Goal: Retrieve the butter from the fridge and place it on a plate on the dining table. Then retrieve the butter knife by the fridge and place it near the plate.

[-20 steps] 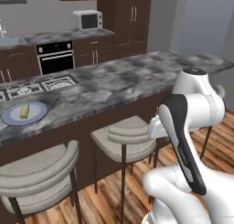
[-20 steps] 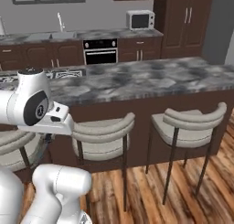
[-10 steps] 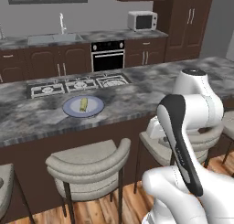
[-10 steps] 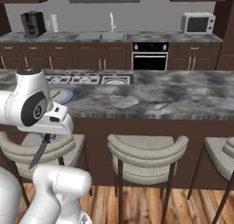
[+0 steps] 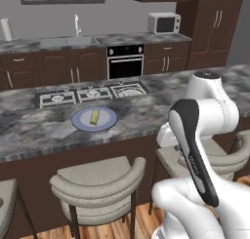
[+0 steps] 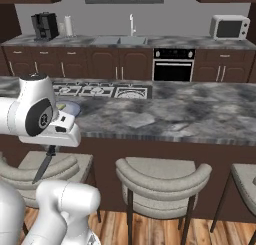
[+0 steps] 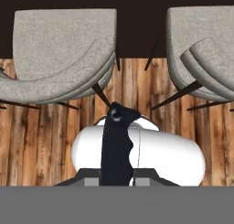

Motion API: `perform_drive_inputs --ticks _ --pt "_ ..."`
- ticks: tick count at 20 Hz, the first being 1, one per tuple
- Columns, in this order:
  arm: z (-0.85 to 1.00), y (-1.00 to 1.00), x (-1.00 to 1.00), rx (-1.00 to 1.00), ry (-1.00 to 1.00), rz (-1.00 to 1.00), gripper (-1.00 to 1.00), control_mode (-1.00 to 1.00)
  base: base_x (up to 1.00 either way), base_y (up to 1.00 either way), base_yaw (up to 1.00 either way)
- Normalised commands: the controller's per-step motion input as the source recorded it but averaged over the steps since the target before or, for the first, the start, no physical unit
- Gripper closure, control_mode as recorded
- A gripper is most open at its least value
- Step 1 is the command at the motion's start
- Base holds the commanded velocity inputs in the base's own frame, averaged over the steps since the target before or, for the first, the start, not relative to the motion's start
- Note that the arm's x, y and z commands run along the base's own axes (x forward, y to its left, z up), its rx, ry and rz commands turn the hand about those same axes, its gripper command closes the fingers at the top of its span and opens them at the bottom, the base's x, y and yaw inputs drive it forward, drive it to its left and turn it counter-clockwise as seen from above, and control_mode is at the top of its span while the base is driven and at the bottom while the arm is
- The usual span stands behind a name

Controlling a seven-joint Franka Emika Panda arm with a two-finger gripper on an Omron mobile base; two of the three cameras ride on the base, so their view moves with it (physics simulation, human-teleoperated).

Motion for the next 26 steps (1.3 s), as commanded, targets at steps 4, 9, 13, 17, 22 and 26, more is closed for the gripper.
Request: perform_drive_inputs --ticks 4,9,13,17,22,26 --pt "0.00 0.00 0.00 0.00 0.00 0.00 1.00 1.00 0.28 0.06 -0.02" --pt "0.00 0.00 0.00 0.00 0.00 0.00 1.00 1.00 0.00 0.05 0.00" --pt "0.02 0.05 0.45 0.00 -0.02 -0.03 1.00 -1.00 0.00 0.00 0.00" --pt "0.14 -0.12 0.95 -0.01 -0.01 -0.03 1.00 -1.00 0.00 0.00 0.00" --pt "0.00 -0.04 1.00 0.00 0.19 -0.01 1.00 -1.00 0.00 0.00 0.00" --pt "0.14 0.00 1.00 -0.01 0.34 0.00 1.00 -1.00 0.00 0.00 0.00"
